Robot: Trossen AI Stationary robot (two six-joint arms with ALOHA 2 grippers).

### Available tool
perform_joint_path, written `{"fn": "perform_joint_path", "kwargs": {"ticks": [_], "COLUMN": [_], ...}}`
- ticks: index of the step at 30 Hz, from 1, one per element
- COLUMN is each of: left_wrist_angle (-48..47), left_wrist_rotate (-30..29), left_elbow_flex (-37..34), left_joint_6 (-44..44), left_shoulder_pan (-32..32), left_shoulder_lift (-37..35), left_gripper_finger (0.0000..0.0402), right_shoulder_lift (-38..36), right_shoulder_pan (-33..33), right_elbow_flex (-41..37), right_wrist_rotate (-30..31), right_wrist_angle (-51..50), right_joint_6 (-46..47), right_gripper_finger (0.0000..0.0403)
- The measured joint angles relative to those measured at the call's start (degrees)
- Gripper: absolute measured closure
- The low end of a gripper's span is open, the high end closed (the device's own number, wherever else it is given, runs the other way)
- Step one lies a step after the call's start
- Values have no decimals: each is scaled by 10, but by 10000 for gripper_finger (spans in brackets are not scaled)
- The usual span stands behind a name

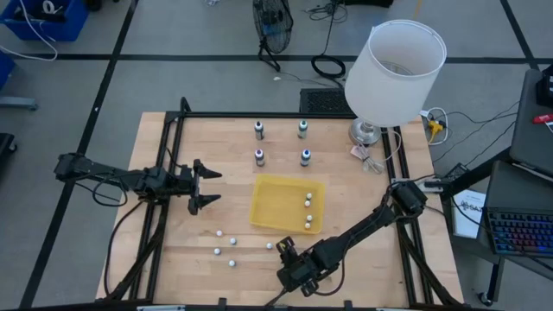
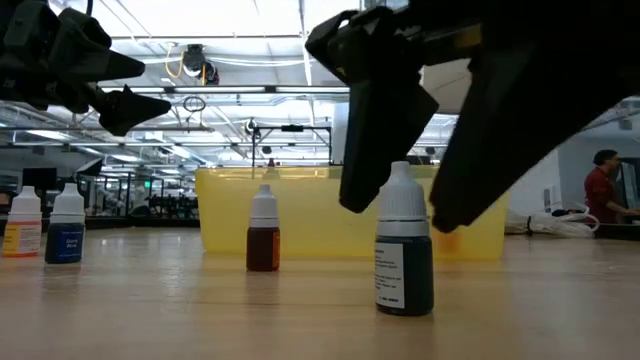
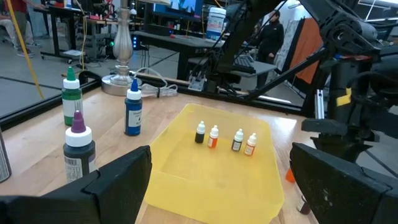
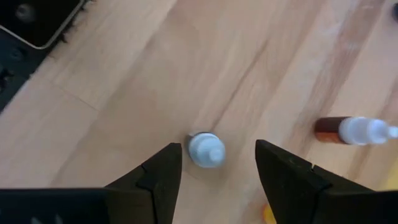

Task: Pick & Place food coloring
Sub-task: Put the small green food coloring bottle into the yellow container

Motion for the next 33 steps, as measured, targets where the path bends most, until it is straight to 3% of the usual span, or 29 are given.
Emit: {"fn": "perform_joint_path", "kwargs": {"ticks": [16, 33], "left_wrist_angle": [0, 0], "left_wrist_rotate": [0, 0], "left_elbow_flex": [0, 0], "left_joint_6": [0, 0], "left_shoulder_pan": [0, 0], "left_shoulder_lift": [0, 0], "left_gripper_finger": [23, 23], "right_shoulder_lift": [0, 0], "right_shoulder_pan": [-8, -7], "right_elbow_flex": [-27, -27], "right_wrist_rotate": [-40, -44], "right_wrist_angle": [42, 48], "right_joint_6": [5, 6], "right_gripper_finger": [226, 272]}}
